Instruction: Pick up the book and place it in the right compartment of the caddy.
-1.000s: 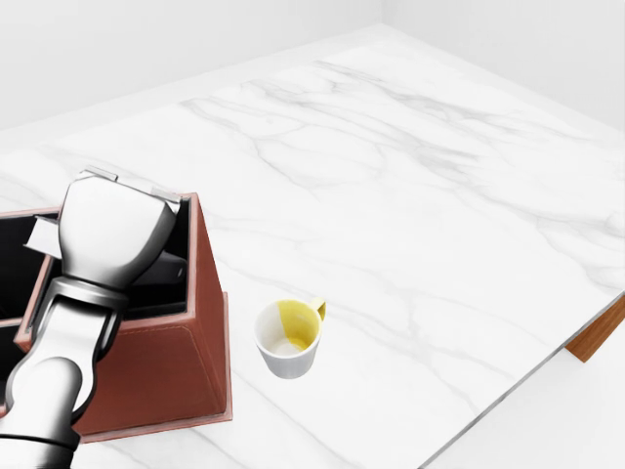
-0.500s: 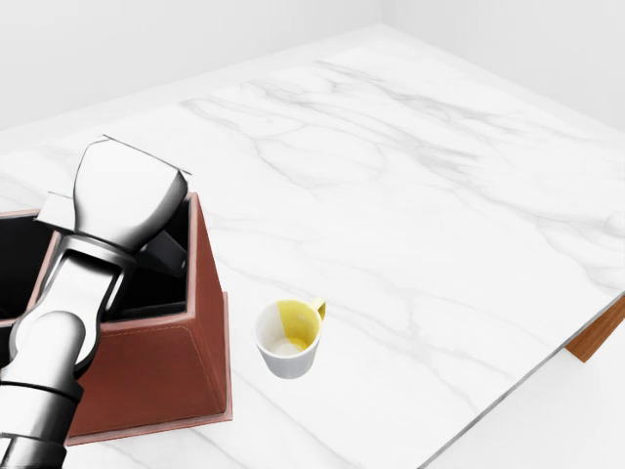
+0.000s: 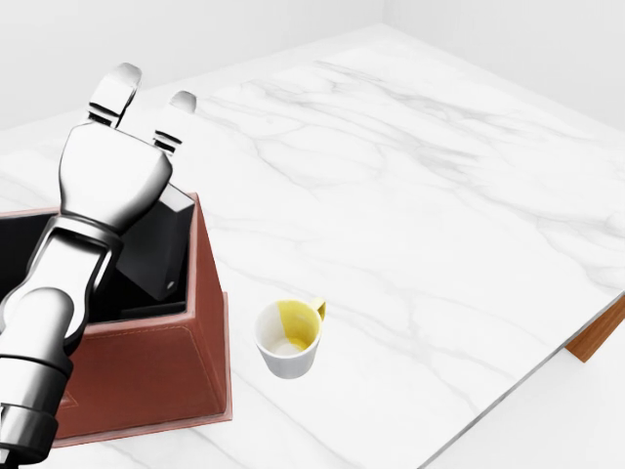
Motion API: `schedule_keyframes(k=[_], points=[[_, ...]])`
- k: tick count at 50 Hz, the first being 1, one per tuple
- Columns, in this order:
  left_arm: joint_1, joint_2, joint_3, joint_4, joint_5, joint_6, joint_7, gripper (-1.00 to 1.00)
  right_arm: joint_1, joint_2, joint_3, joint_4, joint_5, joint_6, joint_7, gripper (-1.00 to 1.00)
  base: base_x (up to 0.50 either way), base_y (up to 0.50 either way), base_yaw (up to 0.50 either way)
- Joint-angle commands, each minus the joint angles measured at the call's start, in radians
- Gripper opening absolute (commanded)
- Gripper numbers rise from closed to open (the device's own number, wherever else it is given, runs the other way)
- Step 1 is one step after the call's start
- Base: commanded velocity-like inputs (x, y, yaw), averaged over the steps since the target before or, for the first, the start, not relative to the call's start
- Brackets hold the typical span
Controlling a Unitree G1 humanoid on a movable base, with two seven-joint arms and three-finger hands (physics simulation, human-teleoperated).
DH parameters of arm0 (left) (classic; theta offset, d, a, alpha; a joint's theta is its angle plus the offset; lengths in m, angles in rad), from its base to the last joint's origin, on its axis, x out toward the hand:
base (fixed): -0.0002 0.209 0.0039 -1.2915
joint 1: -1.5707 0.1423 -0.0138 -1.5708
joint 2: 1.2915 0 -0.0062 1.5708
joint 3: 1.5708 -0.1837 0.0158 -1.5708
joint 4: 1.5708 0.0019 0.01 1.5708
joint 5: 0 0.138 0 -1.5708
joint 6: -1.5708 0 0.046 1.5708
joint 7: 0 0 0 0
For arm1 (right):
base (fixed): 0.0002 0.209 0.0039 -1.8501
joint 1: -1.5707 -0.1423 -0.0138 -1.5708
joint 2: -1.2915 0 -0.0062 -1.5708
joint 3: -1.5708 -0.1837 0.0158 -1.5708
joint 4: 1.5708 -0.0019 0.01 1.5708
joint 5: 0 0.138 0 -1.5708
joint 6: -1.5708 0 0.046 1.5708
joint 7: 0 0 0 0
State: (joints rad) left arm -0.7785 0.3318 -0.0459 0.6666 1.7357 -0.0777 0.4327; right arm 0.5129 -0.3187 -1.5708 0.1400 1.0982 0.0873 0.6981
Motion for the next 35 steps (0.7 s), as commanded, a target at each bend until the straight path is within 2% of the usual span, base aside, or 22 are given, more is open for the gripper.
schedule_keyframes(k=[1,10,12,14,19,26,35], points=[[-0.005,0.019,0.025,-0.021,-0.011,0.006,-0.006,1.00,0.001,0.000,0.000,-0.001,0.000,0.000,0.000,1.00,0.00,0.00,0.00],[0.023,0.038,0.065,-0.201,-0.034,0.019,-0.060,1.00,-0.002,0.002,0.000,0.000,-0.004,0.000,0.000,1.00,0.00,0.00,0.00],[0.027,0.043,0.071,-0.238,-0.036,0.015,-0.072,1.00,-0.001,0.002,0.000,0.000,-0.004,0.000,0.000,1.00,0.00,0.00,0.00],[0.031,0.044,0.081,-0.288,-0.032,0.028,-0.078,1.00,-0.003,0.002,0.000,0.000,-0.005,0.000,0.000,1.00,0.00,0.00,0.00],[0.028,0.049,0.096,-0.346,-0.038,0.033,-0.097,1.00,-0.001,0.003,0.000,-0.004,-0.002,0.000,0.000,1.00,0.00,0.00,0.00],[0.039,0.060,0.114,-0.437,-0.045,0.027,-0.144,1.00,-0.001,0.001,0.000,0.001,-0.003,0.000,0.000,1.00,0.00,0.00,0.00],[0.038,0.059,0.118,-0.450,-0.047,0.025,-0.151,1.00,0.001,0.000,0.000,0.000,-0.001,0.000,0.000,1.00,0.00,0.00,0.00]])
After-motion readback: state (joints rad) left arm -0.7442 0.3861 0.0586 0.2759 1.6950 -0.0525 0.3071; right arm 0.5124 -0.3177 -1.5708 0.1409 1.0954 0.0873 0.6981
